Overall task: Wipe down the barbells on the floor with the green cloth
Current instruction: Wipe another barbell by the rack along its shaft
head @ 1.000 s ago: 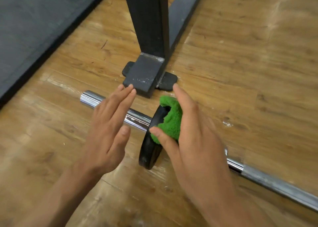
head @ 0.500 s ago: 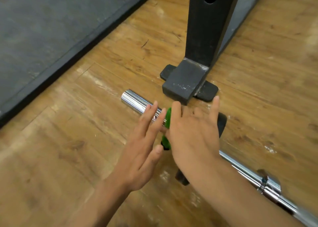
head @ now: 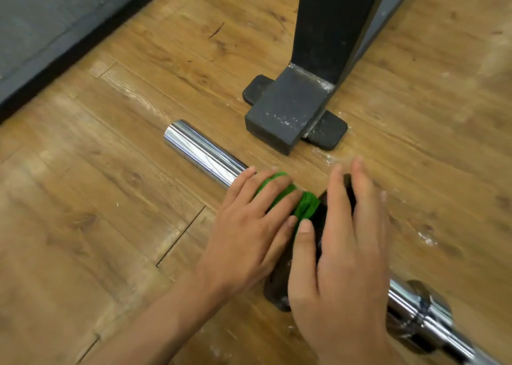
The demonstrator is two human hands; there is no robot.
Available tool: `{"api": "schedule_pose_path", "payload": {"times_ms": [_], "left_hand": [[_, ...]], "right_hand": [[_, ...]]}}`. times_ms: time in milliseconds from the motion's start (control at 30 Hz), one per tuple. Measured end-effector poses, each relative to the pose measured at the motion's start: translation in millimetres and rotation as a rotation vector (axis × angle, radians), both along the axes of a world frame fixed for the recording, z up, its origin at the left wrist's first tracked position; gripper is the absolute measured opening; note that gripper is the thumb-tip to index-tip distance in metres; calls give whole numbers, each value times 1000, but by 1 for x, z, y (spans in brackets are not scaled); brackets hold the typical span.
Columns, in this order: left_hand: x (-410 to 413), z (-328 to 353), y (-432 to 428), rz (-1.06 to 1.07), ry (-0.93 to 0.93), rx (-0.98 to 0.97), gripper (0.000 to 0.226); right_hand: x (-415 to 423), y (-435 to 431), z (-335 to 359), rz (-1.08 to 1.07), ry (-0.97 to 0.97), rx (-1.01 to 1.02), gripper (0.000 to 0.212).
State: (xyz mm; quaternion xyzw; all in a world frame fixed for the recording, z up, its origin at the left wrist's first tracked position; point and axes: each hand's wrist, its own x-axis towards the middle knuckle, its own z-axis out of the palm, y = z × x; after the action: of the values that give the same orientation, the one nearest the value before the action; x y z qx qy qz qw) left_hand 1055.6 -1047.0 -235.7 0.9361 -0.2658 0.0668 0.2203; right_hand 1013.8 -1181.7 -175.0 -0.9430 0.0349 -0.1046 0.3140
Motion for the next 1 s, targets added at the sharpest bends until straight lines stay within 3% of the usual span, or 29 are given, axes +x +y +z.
{"api": "schedule_pose_path", "payload": {"times_ms": [67, 167, 267, 333, 500, 600, 733, 833, 1000], "left_hand": [[5, 4, -6, -61, -12, 21, 56], [14, 3, 9, -123, -53, 173, 51], [38, -1, 46, 56, -90, 270, 44], [51, 3, 57, 124, -73, 237, 45], [15, -7, 17, -178, -64, 70, 55], [9, -16, 16, -194, -116, 70, 46], [51, -9, 57, 19, -149, 206, 44], [72, 4, 77, 160, -136, 173, 43], [10, -9, 20, -81, -134, 93, 39]], "right_hand": [[4, 6, 0, -66, 9, 55, 64], [6, 7, 0, -62, 55, -32, 64], [5, 6, 0, -72, 96, -92, 66], [4, 7, 2, -86, 114, -123, 70], [10, 13, 12, -115, 179, -294, 78], [17, 16, 19, -129, 230, -299, 89], [23, 23, 20, -151, 201, -246, 80], [19, 27, 20, -152, 178, -205, 79], [6, 32, 18, -119, 163, -213, 77]]}}
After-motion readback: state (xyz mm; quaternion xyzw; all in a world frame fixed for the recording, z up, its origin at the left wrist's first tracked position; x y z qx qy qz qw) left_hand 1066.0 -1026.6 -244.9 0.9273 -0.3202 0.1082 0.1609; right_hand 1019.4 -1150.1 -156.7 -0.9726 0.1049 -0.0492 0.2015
